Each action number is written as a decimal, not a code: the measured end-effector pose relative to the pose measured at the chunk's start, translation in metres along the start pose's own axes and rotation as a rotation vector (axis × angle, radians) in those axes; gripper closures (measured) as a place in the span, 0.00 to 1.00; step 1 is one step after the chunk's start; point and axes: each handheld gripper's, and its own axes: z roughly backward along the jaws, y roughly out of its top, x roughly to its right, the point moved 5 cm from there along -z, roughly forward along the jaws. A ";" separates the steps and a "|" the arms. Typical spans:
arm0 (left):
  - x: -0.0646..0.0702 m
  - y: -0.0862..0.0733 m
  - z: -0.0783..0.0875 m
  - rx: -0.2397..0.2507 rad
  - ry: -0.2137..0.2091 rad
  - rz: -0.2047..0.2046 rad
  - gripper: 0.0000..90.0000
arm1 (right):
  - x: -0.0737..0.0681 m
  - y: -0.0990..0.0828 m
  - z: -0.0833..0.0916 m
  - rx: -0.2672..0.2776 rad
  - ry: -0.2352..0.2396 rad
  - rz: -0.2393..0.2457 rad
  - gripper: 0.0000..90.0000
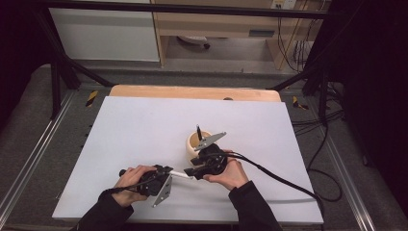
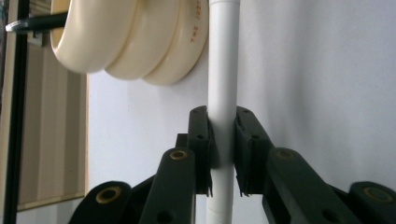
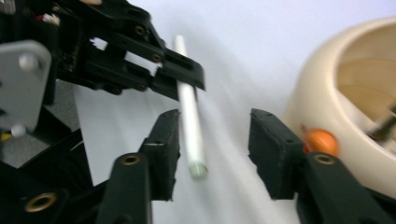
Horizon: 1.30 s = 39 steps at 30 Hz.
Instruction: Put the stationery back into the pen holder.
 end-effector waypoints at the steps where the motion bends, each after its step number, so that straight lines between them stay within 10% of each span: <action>1: 0.000 -0.002 0.000 -0.001 -0.003 0.015 0.87 | 0.001 -0.002 0.002 0.005 -0.004 -0.007 0.54; 13: -0.002 -0.015 0.003 0.003 -0.035 0.174 0.87 | 0.022 -0.037 0.020 0.053 -0.101 -0.069 0.25; 39: -0.031 -0.024 0.009 0.113 -0.068 0.776 0.87 | 0.091 -0.127 0.054 0.124 -0.299 -0.250 0.01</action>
